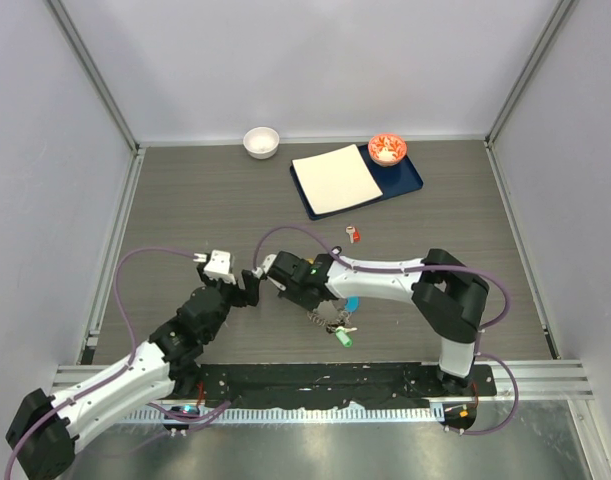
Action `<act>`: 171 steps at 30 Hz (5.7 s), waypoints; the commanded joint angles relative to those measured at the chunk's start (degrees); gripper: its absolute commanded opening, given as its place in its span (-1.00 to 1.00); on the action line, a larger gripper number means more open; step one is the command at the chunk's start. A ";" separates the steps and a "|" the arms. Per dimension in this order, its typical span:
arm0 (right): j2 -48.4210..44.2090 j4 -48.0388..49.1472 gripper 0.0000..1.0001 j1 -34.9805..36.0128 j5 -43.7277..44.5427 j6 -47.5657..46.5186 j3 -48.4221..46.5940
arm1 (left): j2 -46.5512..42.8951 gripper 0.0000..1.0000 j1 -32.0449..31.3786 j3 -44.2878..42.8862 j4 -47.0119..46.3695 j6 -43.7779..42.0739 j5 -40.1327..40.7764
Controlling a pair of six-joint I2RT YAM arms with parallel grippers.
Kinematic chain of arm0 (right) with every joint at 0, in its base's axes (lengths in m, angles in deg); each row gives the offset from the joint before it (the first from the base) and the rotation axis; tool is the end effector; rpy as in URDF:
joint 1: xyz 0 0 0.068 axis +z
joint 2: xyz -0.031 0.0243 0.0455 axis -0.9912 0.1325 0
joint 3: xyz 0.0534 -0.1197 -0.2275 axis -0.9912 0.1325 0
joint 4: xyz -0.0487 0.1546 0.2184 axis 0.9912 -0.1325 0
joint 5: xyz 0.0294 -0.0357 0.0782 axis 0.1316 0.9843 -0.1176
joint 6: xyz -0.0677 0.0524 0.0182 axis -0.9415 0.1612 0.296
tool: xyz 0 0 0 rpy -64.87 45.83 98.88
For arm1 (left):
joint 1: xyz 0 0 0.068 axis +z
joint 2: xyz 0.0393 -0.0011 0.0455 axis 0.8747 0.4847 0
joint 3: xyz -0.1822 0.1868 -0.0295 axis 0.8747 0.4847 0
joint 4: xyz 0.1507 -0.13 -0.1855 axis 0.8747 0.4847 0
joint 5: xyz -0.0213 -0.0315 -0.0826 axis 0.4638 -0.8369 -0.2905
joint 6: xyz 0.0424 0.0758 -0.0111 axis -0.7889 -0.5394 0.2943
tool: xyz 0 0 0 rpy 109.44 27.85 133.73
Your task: Put the keys on the keyring
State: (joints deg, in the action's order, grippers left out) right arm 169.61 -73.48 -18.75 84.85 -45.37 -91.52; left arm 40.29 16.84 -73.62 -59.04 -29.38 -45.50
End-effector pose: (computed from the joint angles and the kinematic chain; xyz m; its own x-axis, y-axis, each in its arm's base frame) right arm 0.1869 0.3403 0.1196 -0.3564 -0.8640 -0.3556 -0.8665 0.4480 -0.2201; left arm 0.1717 -0.1185 0.1654 -0.2659 -0.1184 -0.9567 0.2433 0.9520 -0.1855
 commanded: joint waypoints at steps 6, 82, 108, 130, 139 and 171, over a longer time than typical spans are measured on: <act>-6.85 5.63 -0.99 0.52 -0.93 -2.91 5.52 | -2.84 0.57 0.13 0.78 -3.93 0.61 1.45; -44.56 70.50 -0.99 -9.76 -18.25 2.89 55.71 | 34.50 0.49 0.13 -3.17 -39.35 -14.33 -60.15; -51.24 69.09 -0.99 -10.20 -22.73 0.43 57.29 | 39.78 -0.34 0.13 -10.30 -36.98 -20.31 -65.88; -53.00 69.88 -0.99 -10.29 -22.47 1.57 57.99 | 37.59 -0.46 2.32 -5.82 -44.87 -13.20 -60.95; -53.26 71.38 -0.99 -10.29 -22.47 2.45 58.52 | 39.61 -0.42 3.99 -3.09 -54.28 -6.25 -62.62; -53.26 71.47 -0.99 -10.29 -22.64 3.15 58.35 | 48.48 -0.58 3.91 -6.43 -61.59 -0.45 -67.63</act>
State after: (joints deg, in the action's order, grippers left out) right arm 117.48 -7.36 -28.89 62.44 -42.92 -32.94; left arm 88.46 20.54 -78.91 -116.37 -29.69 -112.66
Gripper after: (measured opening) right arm 0.032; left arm 0.211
